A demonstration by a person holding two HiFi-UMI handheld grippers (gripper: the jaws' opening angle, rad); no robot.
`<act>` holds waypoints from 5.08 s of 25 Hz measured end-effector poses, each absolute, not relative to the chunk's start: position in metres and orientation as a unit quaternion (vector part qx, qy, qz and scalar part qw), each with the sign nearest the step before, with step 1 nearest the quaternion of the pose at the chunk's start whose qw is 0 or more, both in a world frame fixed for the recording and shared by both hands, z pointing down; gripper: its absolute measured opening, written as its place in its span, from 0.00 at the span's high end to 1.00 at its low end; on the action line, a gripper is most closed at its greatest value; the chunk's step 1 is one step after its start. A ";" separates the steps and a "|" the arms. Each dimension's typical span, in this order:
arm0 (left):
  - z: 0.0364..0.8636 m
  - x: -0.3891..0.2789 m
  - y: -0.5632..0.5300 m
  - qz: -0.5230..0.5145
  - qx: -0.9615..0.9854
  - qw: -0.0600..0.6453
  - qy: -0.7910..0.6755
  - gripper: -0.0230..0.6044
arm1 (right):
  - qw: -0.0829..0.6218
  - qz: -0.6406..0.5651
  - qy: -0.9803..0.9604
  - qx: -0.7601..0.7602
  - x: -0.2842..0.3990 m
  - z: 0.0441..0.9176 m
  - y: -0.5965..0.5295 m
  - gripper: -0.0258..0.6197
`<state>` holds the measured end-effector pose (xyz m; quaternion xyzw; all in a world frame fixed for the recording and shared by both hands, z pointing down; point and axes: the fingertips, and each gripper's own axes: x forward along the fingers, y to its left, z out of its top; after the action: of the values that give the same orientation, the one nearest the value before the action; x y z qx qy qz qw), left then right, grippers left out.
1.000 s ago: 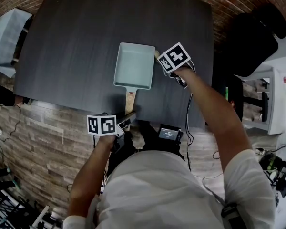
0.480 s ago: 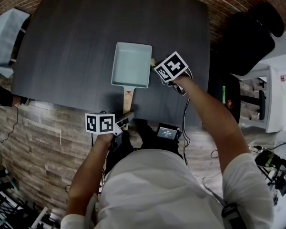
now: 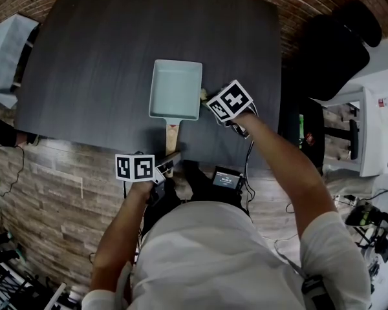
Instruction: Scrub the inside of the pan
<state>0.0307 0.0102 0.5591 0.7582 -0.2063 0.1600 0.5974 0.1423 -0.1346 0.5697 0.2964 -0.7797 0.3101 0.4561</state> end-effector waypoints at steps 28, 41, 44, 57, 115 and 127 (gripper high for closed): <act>0.561 0.032 0.014 0.163 0.747 0.611 -0.205 0.78 | 0.455 0.314 -0.791 0.262 0.119 0.569 -0.044 0.90; 0.561 0.032 0.014 0.167 0.745 0.612 -0.207 0.78 | 0.482 0.264 -0.806 0.220 0.076 0.563 -0.040 0.90; 0.562 0.031 0.016 0.170 0.745 0.612 -0.202 0.78 | 0.487 0.269 -0.798 0.233 0.082 0.568 -0.048 0.90; 0.561 0.022 0.022 0.168 0.754 0.608 -0.186 0.78 | 0.512 0.263 -0.773 0.268 0.141 0.567 -0.050 0.90; 0.559 -0.027 0.060 0.362 0.791 0.493 -0.011 0.78 | 0.512 0.512 -0.690 -0.011 0.167 0.557 -0.165 0.90; 0.560 -0.028 0.058 0.385 0.794 0.469 -0.004 0.78 | 0.437 0.529 -0.726 0.044 0.143 0.554 -0.195 0.90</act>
<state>-0.0277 0.0579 0.5601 0.7944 -0.0036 0.3854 0.4694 0.1426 -0.1954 0.5543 0.0437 -0.7261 0.5294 0.4366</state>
